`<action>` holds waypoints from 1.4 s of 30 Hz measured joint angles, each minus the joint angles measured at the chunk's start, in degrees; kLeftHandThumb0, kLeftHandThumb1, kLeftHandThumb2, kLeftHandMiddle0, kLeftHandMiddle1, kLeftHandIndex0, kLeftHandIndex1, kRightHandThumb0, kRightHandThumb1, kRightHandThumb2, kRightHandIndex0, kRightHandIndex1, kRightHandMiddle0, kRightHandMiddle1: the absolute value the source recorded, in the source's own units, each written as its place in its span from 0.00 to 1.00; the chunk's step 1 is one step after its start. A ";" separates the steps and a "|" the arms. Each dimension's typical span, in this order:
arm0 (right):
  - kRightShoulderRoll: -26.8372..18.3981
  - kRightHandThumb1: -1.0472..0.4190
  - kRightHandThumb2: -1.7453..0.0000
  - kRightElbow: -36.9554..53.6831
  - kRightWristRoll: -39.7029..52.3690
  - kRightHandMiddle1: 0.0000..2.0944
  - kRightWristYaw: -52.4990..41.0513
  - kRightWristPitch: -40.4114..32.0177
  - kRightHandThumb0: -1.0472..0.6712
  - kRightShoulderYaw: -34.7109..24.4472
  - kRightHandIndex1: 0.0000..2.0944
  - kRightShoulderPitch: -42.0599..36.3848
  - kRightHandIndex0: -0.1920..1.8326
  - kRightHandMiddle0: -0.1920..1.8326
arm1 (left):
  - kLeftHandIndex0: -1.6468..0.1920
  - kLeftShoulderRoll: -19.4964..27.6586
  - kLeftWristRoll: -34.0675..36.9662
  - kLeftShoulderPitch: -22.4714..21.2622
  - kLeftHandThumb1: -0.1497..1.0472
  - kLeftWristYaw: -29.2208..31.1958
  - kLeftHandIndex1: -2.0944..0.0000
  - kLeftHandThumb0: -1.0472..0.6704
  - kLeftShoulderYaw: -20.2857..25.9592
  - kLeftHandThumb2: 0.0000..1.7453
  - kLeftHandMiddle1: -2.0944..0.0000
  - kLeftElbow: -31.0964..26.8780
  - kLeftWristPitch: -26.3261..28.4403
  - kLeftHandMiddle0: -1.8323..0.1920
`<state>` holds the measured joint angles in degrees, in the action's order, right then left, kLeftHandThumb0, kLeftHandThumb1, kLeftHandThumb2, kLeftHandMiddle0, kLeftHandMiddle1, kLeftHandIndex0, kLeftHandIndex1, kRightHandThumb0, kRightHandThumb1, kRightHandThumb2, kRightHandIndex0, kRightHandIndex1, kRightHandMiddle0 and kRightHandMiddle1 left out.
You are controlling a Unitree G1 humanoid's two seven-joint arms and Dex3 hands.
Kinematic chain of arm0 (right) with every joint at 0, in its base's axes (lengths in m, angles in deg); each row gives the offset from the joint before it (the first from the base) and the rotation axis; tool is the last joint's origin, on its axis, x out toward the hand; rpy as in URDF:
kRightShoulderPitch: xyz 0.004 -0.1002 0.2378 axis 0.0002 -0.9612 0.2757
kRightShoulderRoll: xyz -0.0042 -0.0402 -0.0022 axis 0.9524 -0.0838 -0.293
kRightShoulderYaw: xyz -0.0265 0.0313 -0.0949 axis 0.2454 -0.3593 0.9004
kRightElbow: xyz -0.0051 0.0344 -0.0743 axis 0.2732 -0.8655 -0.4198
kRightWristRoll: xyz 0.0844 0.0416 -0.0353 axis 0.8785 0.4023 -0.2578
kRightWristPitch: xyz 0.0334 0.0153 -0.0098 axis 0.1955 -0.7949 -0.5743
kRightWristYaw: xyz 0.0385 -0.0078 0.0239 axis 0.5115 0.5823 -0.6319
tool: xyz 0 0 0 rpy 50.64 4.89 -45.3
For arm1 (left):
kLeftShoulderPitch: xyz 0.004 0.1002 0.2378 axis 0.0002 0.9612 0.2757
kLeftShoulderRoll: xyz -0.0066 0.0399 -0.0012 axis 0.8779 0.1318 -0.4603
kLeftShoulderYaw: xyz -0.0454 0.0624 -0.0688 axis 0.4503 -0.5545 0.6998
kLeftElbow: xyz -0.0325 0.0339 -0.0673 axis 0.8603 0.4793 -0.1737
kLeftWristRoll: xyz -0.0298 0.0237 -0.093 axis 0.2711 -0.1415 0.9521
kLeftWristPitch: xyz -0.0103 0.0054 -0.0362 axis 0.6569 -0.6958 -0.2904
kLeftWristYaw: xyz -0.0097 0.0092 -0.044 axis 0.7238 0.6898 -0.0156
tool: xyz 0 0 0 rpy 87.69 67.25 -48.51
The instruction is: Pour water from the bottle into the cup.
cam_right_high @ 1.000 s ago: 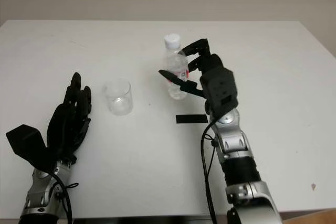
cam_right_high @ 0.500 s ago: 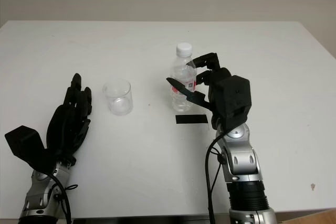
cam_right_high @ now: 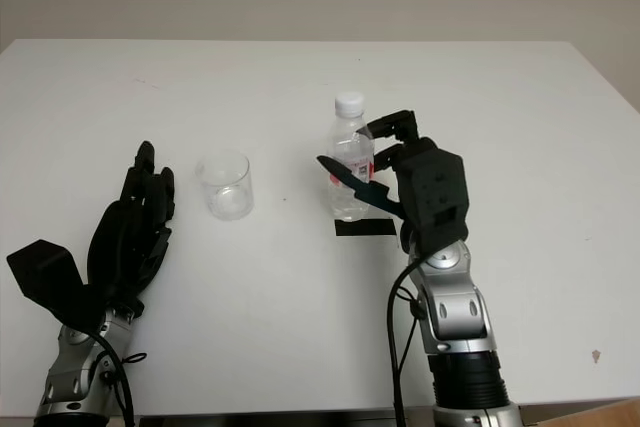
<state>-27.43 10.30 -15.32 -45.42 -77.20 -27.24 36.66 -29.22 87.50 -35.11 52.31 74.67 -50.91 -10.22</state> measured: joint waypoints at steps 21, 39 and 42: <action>1.01 0.00 0.74 -0.54 0.18 1.00 -0.75 1.45 0.39 -0.38 1.00 -2.77 0.77 0.60 | 0.99 0.21 0.12 0.19 1.00 0.22 0.97 0.16 0.87 0.28 0.97 -0.54 0.89 0.99; 1.17 0.01 0.93 -0.52 0.54 1.00 -2.94 3.35 0.29 -0.31 1.00 -3.74 0.65 0.39 | 0.99 0.97 0.10 0.20 1.00 0.69 0.97 0.16 1.03 0.29 0.97 -0.52 0.90 0.99; 1.44 0.05 0.97 -0.57 0.42 1.00 -1.93 4.63 0.27 -0.46 1.00 -4.21 0.46 0.24 | 0.99 1.04 0.11 0.21 1.00 0.70 0.97 0.17 1.03 0.29 0.97 -0.52 0.90 1.00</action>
<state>-25.98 9.73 -14.90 -47.35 -72.57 -27.70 32.46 -28.18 87.61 -34.89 53.01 75.70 -51.44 -9.32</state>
